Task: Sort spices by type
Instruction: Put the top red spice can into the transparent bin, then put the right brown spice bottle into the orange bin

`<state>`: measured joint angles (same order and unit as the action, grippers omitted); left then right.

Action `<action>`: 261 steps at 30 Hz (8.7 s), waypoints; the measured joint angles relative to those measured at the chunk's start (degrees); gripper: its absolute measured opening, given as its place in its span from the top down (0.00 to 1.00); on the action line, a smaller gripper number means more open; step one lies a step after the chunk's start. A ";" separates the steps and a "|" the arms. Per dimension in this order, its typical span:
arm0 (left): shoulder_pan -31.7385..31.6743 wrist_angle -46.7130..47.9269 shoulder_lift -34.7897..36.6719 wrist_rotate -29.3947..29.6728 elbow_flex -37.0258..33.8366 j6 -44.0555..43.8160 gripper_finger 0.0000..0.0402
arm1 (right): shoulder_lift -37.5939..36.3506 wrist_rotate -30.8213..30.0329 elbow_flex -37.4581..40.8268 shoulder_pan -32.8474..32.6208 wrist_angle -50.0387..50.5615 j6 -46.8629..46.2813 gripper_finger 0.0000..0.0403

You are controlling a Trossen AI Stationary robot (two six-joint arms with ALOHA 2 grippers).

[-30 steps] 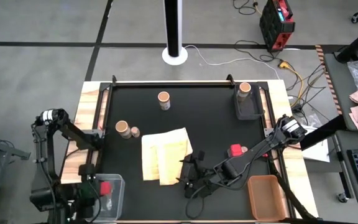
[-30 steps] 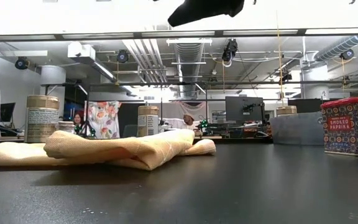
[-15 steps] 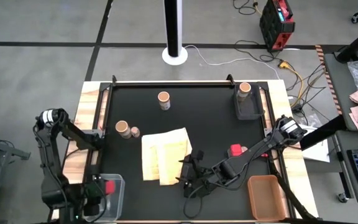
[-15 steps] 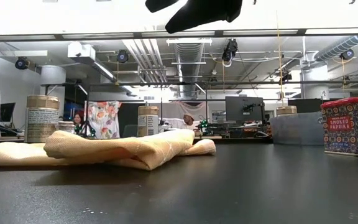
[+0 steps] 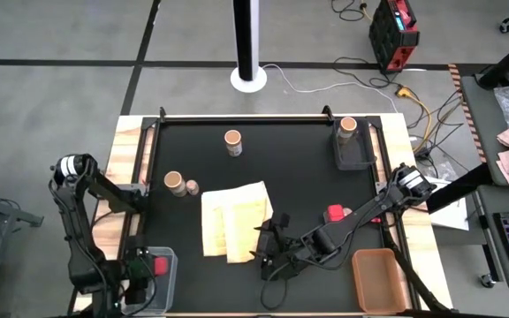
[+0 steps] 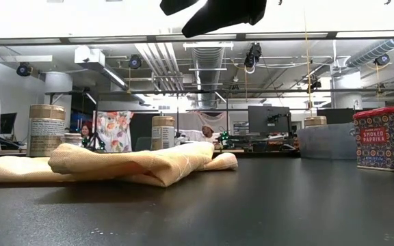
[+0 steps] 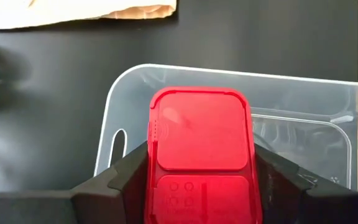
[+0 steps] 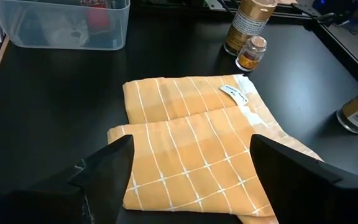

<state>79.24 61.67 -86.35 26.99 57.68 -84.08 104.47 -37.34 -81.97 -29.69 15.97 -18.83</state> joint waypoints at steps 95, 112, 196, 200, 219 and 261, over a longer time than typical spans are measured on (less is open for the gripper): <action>-37.03 -111.61 -4.35 2.26 -27.50 97.53 0.43 | -1.29 -3.61 2.97 2.60 -6.35 -5.34 0.20; -37.05 -111.65 -4.42 2.36 -27.55 101.27 0.43 | -1.29 -3.85 3.25 2.60 -6.40 -6.45 0.24; -37.03 -77.15 15.96 8.42 -27.59 80.20 0.43 | -4.06 -12.17 1.75 -0.51 8.29 -19.66 0.41; -37.72 -70.80 18.70 9.29 -27.59 77.90 0.43 | -5.95 -12.00 1.72 1.12 14.24 -25.03 0.43; -51.56 -61.16 27.97 3.26 -28.56 94.96 0.43 | -22.27 19.59 1.68 7.99 68.06 -72.70 0.46; -59.58 -47.13 36.68 9.11 -13.56 101.62 0.43 | -32.73 33.06 31.69 10.88 55.72 -73.50 0.96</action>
<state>19.66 14.54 -49.66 36.10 44.12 17.54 71.73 -4.28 -50.29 -18.81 71.68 -92.33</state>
